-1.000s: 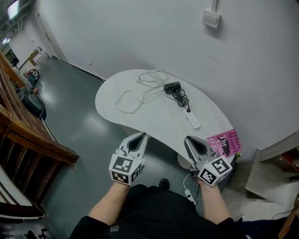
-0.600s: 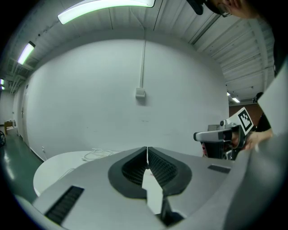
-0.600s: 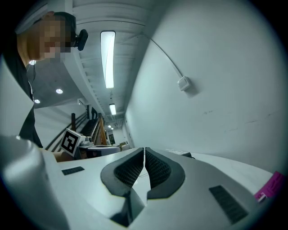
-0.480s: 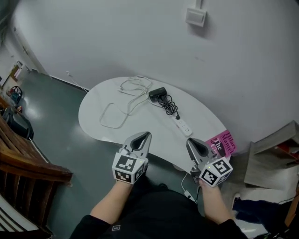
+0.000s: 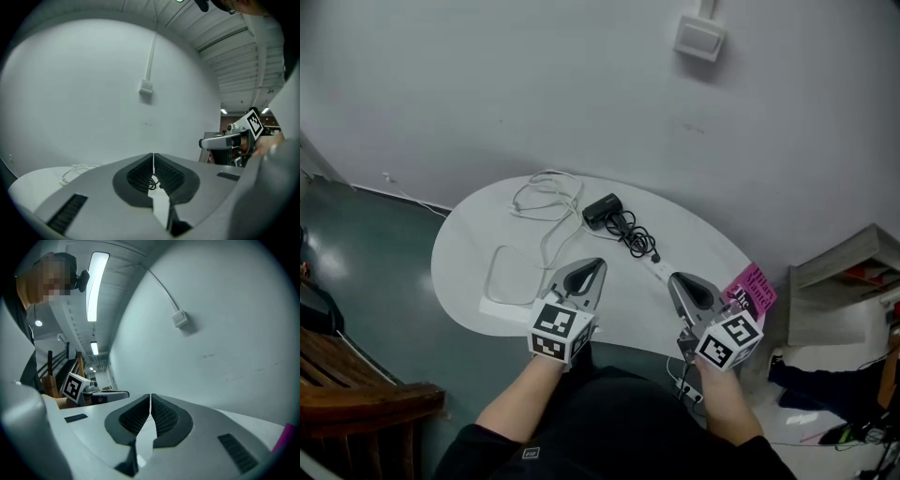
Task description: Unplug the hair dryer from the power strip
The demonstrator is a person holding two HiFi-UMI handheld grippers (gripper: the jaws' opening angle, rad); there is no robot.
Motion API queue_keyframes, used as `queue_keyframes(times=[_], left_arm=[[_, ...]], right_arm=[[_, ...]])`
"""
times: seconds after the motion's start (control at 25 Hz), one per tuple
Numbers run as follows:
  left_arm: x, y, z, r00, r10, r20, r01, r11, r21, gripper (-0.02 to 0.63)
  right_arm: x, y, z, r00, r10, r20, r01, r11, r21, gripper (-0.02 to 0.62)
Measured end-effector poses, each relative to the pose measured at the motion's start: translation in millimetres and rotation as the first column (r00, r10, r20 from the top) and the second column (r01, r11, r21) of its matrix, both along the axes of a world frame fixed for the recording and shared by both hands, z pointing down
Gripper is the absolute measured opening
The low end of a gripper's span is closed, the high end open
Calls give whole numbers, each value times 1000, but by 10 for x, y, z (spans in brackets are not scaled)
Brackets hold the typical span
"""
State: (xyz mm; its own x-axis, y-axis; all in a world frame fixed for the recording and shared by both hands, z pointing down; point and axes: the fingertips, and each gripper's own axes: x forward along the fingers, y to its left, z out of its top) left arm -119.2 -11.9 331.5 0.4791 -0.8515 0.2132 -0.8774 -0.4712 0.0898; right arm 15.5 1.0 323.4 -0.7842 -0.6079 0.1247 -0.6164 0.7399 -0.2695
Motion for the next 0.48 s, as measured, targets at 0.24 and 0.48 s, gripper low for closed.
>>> queue_keyframes(times=[0.24, 0.48], left_arm=[[-44, -289, 31, 987, 160, 16, -160, 987, -9, 18], [40, -407, 237, 971, 239, -16, -239, 969, -56, 18]], right_arm=[[-93, -224, 34, 989, 150, -10, -150, 988, -23, 35], [-7, -238, 196, 970, 237, -49, -240, 968, -67, 35]])
